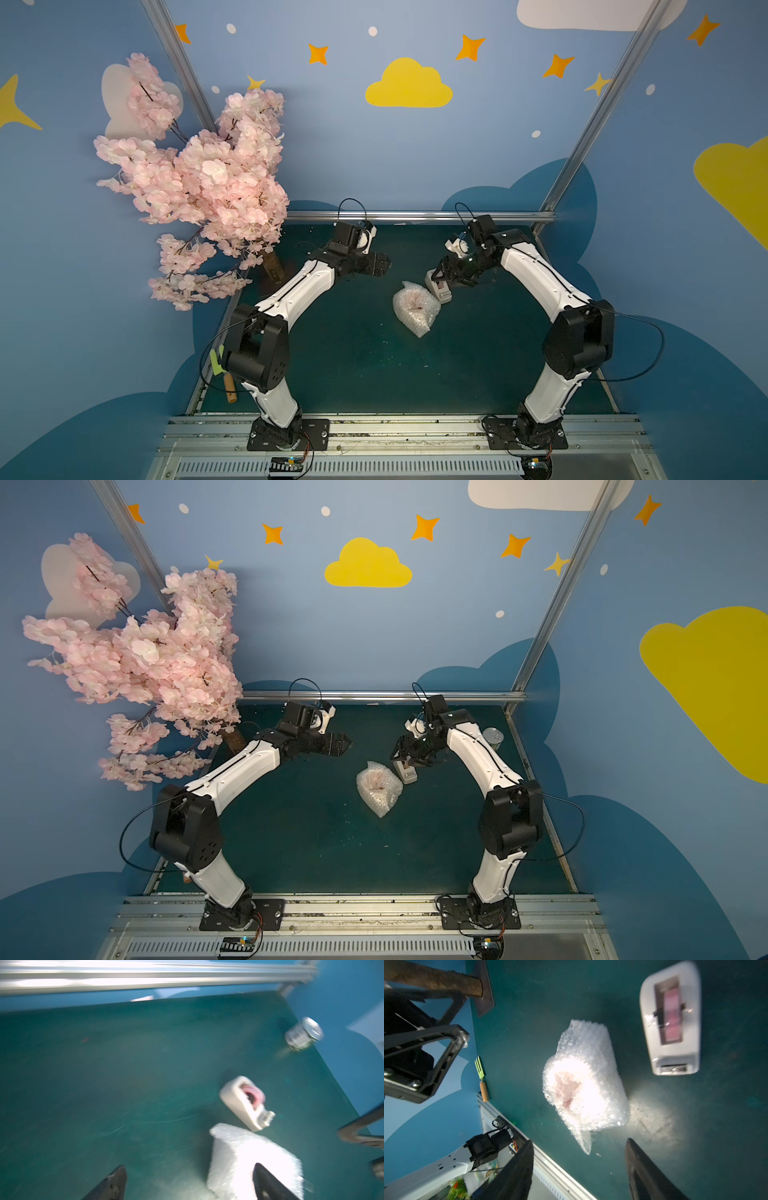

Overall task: Wrap mugs in bubble wrap
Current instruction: Reset both arms

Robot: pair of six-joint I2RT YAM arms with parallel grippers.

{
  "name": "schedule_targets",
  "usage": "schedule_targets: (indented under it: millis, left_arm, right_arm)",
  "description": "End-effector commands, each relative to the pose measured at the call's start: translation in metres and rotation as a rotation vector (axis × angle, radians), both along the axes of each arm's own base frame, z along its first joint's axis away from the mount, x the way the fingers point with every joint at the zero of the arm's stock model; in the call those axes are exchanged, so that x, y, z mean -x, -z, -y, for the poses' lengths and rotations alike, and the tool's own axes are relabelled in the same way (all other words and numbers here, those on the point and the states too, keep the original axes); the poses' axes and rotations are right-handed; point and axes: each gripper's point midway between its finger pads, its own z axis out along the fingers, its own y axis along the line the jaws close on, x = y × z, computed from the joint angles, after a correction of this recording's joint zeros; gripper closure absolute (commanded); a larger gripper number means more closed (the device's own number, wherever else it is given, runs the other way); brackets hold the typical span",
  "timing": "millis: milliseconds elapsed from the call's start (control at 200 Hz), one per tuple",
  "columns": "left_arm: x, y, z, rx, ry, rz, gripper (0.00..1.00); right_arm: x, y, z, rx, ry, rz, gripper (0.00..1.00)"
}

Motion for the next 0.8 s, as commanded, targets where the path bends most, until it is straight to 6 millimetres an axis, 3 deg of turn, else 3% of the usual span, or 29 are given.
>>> schedule_targets:
  millis: [0,200,440,511,621,796]
  left_arm:
    - [-0.006,-0.001,-0.036,-0.050,-0.118,0.077,0.00]
    - [0.001,0.020,-0.107,-0.166,-0.302,0.116,0.00]
    - [0.012,0.053,-0.188,-0.238,-0.533,0.166,0.00]
    - [0.013,0.064,-0.201,-0.261,-0.551,0.190,0.00]
    - [0.006,0.058,-0.210,-0.293,-0.547,0.243,0.00]
    - [0.008,0.063,-0.224,-0.311,-0.558,0.208,0.01]
  right_arm:
    - [-0.029,-0.005,0.022,0.027,0.024,0.174,0.23]
    - [-0.057,0.010,0.070,0.189,0.079,0.390,0.18]
    - [-0.068,0.035,0.139,0.449,0.163,0.678,0.17]
    - [-0.070,0.045,0.152,0.492,0.158,0.713,0.16]
    - [-0.081,0.066,0.167,0.477,0.197,0.680,0.16]
    - [-0.104,0.055,0.168,0.451,0.201,0.777,0.16]
